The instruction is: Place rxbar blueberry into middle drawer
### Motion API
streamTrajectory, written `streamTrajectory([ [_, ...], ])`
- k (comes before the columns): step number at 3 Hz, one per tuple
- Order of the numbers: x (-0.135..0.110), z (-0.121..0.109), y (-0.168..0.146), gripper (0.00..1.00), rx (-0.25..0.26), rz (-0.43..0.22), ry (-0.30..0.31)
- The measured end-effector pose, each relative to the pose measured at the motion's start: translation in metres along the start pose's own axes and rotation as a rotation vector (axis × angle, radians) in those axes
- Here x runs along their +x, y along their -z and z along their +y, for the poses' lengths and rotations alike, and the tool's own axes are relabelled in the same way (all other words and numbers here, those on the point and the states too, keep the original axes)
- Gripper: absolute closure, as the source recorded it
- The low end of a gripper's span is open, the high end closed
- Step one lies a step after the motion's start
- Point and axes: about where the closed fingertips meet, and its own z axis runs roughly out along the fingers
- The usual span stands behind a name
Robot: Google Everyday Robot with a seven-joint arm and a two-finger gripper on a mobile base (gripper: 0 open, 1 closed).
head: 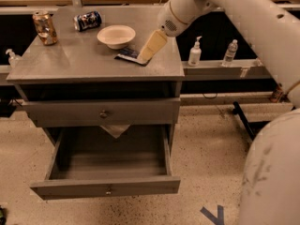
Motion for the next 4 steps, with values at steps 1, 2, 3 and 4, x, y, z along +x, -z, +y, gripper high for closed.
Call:
streamTrajectory([
  [1, -0.009, -0.012, -0.04, 0.0, -0.005, -0.059, -0.084],
  [2, -0.017, -0.008, -0.08, 0.0, -0.052, -0.105, -0.132],
  [3, -0.016, -0.008, -0.107, 0.12, -0.058, -0.103, -0.152],
  [4, -0.014, -0.006, -0.12, 0.28, -0.063, -0.106, -0.161],
])
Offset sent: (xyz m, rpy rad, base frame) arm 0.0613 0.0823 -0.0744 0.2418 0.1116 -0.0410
